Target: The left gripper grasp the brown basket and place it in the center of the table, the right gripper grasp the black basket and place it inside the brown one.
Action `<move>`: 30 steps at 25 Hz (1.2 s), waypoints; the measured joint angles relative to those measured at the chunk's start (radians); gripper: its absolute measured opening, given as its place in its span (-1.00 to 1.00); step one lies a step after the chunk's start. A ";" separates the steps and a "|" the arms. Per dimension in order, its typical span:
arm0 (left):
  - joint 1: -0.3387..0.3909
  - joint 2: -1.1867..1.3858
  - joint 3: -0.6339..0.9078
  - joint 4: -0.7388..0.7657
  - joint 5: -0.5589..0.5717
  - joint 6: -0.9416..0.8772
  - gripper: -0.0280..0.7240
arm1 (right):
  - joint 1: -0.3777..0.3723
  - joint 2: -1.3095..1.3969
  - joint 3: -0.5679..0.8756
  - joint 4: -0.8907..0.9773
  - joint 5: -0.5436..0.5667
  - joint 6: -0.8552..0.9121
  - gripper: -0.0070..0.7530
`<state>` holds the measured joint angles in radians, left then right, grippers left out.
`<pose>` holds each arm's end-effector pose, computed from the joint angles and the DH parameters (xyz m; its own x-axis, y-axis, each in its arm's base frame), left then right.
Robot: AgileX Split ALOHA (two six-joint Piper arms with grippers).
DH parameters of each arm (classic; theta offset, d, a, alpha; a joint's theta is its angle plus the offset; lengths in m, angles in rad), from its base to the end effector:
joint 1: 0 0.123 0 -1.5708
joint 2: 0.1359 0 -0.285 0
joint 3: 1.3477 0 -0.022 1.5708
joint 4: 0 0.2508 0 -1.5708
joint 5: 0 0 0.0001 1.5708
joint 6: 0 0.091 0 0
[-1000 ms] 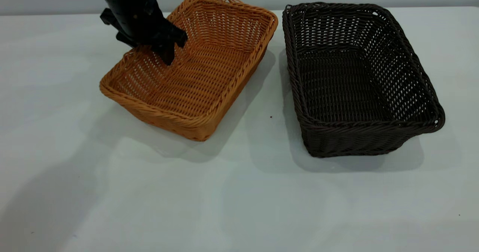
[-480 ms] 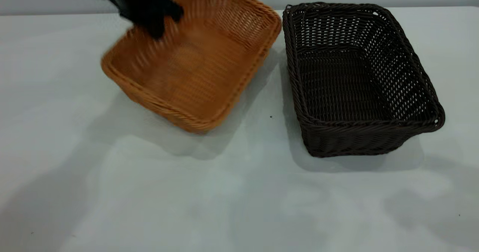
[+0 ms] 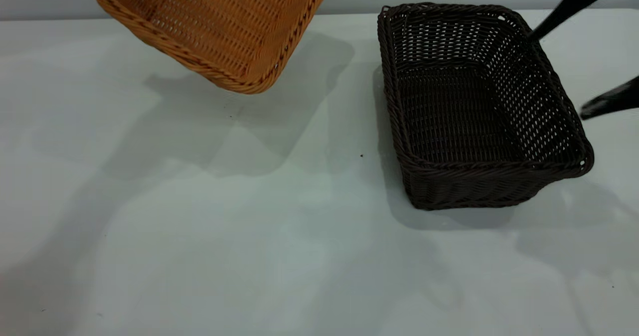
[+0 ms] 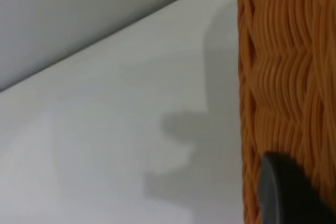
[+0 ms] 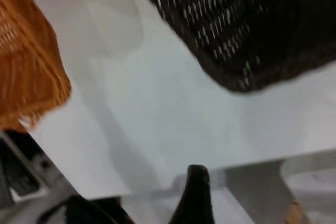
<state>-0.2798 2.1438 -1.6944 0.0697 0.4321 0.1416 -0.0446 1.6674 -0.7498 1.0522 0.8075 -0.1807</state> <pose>0.4732 -0.1332 0.2061 -0.6185 0.3893 -0.6825 0.3904 0.9061 0.1631 0.2717 0.0451 0.1616 -0.8203 0.5387 0.1920 0.5237 0.5727 0.6307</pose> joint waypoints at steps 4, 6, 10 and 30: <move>0.000 0.001 0.000 0.000 -0.014 0.000 -0.72 | 0.042 0.087 -0.001 0.071 -0.064 -0.040 0.56; 0.000 0.001 0.000 0.000 -0.029 0.000 -0.72 | 0.080 0.125 -0.001 0.107 -0.115 -0.067 0.56; 0.000 0.001 0.000 0.000 -0.040 0.000 -0.72 | 0.145 0.206 -0.003 0.167 -0.141 -0.101 0.56; 0.000 0.001 0.000 0.000 -0.040 0.056 -0.72 | 0.174 0.414 -0.041 0.268 -0.450 -0.155 0.39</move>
<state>-0.2798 2.1448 -1.6944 0.0697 0.3926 0.1976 0.1299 2.0815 -0.7906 1.3198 0.3576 -0.3356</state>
